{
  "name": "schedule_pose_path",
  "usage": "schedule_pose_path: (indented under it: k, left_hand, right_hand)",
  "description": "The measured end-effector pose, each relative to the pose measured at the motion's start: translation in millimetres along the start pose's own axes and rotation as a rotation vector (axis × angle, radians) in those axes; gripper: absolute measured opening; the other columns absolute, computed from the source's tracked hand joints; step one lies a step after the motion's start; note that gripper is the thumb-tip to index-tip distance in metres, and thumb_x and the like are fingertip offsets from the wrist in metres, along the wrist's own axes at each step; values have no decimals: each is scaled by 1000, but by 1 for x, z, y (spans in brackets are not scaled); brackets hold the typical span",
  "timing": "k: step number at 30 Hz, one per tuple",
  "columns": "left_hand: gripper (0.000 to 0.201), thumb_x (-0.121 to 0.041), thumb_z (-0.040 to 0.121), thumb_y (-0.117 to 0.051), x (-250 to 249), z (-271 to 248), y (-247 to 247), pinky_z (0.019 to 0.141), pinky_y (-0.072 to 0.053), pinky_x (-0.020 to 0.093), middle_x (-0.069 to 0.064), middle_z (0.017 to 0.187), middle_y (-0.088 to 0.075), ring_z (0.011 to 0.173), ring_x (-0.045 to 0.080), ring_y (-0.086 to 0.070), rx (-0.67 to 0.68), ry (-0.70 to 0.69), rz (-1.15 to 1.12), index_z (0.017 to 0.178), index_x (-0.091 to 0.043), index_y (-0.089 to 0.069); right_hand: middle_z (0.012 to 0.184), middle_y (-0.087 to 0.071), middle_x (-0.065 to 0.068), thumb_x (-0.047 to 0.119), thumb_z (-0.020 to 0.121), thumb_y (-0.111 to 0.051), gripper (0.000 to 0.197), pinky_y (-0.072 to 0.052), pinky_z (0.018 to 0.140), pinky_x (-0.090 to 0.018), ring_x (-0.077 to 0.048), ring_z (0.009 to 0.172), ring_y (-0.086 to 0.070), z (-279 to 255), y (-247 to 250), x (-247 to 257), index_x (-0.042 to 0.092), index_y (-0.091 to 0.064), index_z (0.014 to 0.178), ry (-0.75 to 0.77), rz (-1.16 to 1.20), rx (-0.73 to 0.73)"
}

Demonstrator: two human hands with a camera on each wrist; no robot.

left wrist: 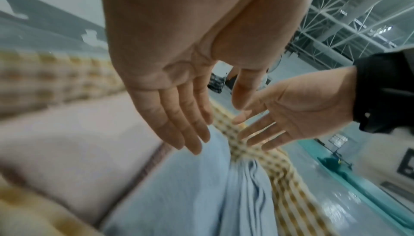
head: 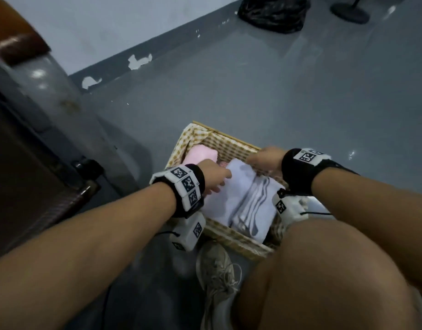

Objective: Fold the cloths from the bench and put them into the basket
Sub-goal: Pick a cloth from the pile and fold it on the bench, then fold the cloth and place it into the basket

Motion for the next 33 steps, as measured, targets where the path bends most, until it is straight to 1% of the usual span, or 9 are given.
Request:
schedule_pose_path:
  k: [5, 10, 14, 16, 18, 21, 25, 30, 33]
  left_hand:
    - [10, -26, 95, -58, -2, -65, 104, 63, -46, 24, 3, 94, -71, 77, 20, -68, -84, -152, -53, 96, -16, -61]
    - [8, -28, 93, -61, 43, -150, 204, 61, -44, 24, 2, 89, -71, 79, 20, -69, -282, -225, -90, 90, -20, -61]
    - [9, -28, 91, -63, 109, -219, 263, 55, -45, 20, -2, 82, -73, 72, 14, -68, -478, -191, -33, 90, -19, -67]
    - [11, -25, 91, -63, 148, -248, 284, 53, -47, 16, 1, 85, -74, 71, 14, -67, -568, -155, -30, 93, -16, -69]
    - [11, -26, 89, -63, 188, -274, 300, 61, -50, 19, 0, 87, -75, 72, 13, -67, -662, -104, 17, 90, -17, -71]
    - [15, -34, 88, -62, 250, -305, 316, 63, -42, 21, -8, 85, -69, 76, 9, -60, -778, 36, 161, 86, -22, -70]
    - [28, -38, 87, -64, 320, -322, 325, 87, -49, 30, 2, 112, -69, 102, 22, -61, -788, 264, 220, 108, -21, -70]
    - [68, -48, 77, -68, 377, -328, 331, 102, -43, 42, 16, 131, -48, 121, 39, -48, -950, 580, 316, 134, -21, -44]
    - [77, -43, 75, -75, 397, -330, 335, 92, -49, 38, 17, 128, -53, 118, 36, -55, -869, 681, 261, 134, -10, -39]
  right_hand:
    - [104, -68, -5, 29, 95, -62, 23, -49, 77, -30, -22, 88, -63, -42, -29, 118, 12, -66, 111, 268, 8, 198]
    - [112, -71, -5, 32, 98, -58, 22, -50, 83, -32, -21, 94, -67, -102, -100, 234, 13, -65, 109, 531, -109, 380]
    - [90, -71, 0, 31, 97, -59, 13, -47, 70, -25, -16, 83, -67, -152, -175, 306, 19, -63, 96, 673, -189, 515]
    - [93, -74, -5, 32, 97, -60, 11, -49, 75, -28, -18, 87, -70, -177, -214, 336, 22, -66, 99, 716, -209, 562]
    - [106, -75, -9, 30, 98, -56, 12, -50, 76, -28, -19, 91, -71, -198, -254, 363, 23, -65, 102, 750, -254, 606]
    - [106, -72, -9, 26, 99, -55, 17, -50, 75, -29, -22, 91, -68, -224, -314, 391, 17, -64, 111, 788, -339, 676]
    - [89, -67, -5, 24, 95, -60, 30, -52, 67, -30, -20, 81, -62, -241, -377, 404, 4, -67, 116, 909, -515, 642]
    - [106, -68, -1, 30, 92, -66, 24, -50, 90, -29, -19, 98, -63, -238, -420, 392, 17, -71, 111, 1091, -779, 529]
    - [115, -69, -2, 31, 92, -64, 25, -48, 98, -31, -19, 107, -63, -234, -431, 392, 17, -71, 112, 1129, -838, 534]
Point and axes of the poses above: each hand's wrist, its own z-axis towards the middle knuckle, its own y-axis out of the back of the hand, x = y × z, the point moved 2 cm from there along z, towards the middle knuckle
